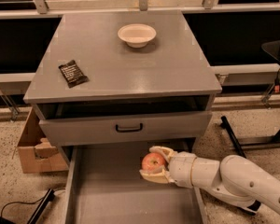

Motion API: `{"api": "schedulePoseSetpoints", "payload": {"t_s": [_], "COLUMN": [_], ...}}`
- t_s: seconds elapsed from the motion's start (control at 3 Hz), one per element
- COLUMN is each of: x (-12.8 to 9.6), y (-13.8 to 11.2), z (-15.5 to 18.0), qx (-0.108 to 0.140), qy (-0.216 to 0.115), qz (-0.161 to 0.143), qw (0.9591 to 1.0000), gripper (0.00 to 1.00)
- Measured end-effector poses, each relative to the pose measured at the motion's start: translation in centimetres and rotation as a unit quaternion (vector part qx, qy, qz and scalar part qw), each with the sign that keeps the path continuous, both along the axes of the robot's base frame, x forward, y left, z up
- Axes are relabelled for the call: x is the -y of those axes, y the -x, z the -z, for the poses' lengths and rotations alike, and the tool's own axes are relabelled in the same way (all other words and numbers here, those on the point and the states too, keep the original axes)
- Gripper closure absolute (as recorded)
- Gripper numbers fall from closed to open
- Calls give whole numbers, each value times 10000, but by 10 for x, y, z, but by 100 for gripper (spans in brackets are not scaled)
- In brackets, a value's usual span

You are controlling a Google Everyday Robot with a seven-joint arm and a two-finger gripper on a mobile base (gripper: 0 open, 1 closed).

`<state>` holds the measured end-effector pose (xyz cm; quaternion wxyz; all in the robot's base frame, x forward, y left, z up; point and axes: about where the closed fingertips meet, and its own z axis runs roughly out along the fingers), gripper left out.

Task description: Place apple into middle drawer

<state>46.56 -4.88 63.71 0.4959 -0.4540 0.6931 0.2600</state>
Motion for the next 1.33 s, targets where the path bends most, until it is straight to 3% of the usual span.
{"api": "schedulePoseSetpoints", "payload": {"t_s": [0.33, 0.67, 1.33], "x": [0, -27, -92], "y": [0, -6, -28], "z": [0, 36, 161], "qx": [0, -150, -368], "qy": [0, -112, -305], "qz": [0, -112, -592], "qw": [10000, 9998, 9971], "gripper": [100, 100, 100]}}
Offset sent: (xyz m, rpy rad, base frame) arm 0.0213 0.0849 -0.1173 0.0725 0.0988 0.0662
